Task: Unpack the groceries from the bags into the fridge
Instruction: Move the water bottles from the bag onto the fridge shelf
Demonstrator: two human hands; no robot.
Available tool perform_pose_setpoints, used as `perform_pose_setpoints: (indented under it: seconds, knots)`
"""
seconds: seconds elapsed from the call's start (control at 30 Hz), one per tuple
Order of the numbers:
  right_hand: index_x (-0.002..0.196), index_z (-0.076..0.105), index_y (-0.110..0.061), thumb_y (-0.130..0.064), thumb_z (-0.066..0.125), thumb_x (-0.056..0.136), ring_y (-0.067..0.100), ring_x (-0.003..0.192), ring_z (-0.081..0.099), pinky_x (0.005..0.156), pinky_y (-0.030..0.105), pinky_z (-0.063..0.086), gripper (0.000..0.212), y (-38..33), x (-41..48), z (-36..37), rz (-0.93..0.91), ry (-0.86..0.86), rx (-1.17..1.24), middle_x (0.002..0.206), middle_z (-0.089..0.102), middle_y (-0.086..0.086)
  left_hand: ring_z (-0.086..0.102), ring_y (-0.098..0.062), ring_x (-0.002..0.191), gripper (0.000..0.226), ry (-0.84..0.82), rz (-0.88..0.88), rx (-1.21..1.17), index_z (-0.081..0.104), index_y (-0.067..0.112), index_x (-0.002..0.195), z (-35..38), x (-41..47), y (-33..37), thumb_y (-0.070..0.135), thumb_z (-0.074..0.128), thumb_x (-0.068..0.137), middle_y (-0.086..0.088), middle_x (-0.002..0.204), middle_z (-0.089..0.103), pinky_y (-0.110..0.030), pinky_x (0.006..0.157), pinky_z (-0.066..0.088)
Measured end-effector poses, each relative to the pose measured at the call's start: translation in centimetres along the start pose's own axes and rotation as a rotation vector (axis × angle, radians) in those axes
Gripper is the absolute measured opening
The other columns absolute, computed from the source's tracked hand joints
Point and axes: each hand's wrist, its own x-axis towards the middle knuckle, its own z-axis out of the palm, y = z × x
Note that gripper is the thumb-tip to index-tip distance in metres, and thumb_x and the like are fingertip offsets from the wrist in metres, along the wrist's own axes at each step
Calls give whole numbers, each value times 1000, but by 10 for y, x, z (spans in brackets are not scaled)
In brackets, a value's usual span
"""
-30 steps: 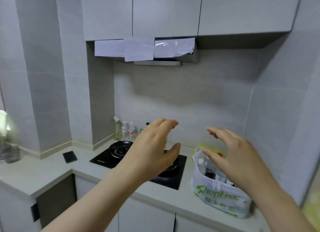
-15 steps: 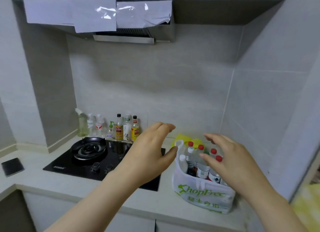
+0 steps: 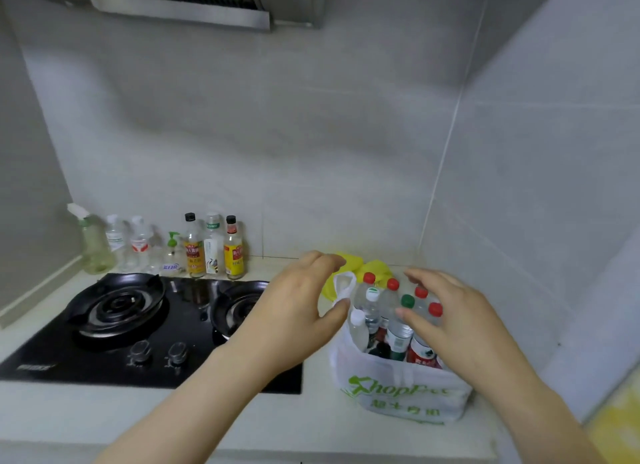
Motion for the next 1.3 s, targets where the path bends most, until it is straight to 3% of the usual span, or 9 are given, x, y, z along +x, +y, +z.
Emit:
perform_pose_setpoints:
  seconds: [0.2,0.4,0.7,1.17,1.3]
  knots:
    - [134,52,-26,-35,69,86,10,115,55,92,20,40,52,24,23,24,46,-35,-17,128,57,-9,50,-7,114,45,-45,-23,-39,49,22,131,31,18,-26,32,59,88,10,123,53,-14,88,35]
    - [134,52,-27,-35,68,85,13,117,55,98,31,45,52,59,52,51,74,-72,28,131,57,-6,51,-10,111,45,-78,-69,-38,50,21,131,68,39,-47,31,60,88,8,121,53,-14,88,34]
    - [135,52,-29,-35,69,85,12,116,55,97,34,46,54,121,96,91,84,-173,84,130,58,-7,51,-10,112,46,-161,-207,-59,49,21,131,144,64,-70,31,60,88,7,124,53,-16,91,37]
    - [137,49,-27,-34,68,86,8,122,50,98,21,37,55,178,122,145,98,-315,180,134,55,-9,54,-10,108,45,-241,-398,-51,52,22,129,223,63,-91,30,62,86,8,120,54,-16,88,38]
    - [134,51,-27,-32,69,86,9,118,51,89,17,35,52,182,123,154,132,-327,188,128,57,-9,55,-11,106,46,-258,-429,-57,52,22,129,234,62,-100,31,63,86,8,119,55,-16,86,39]
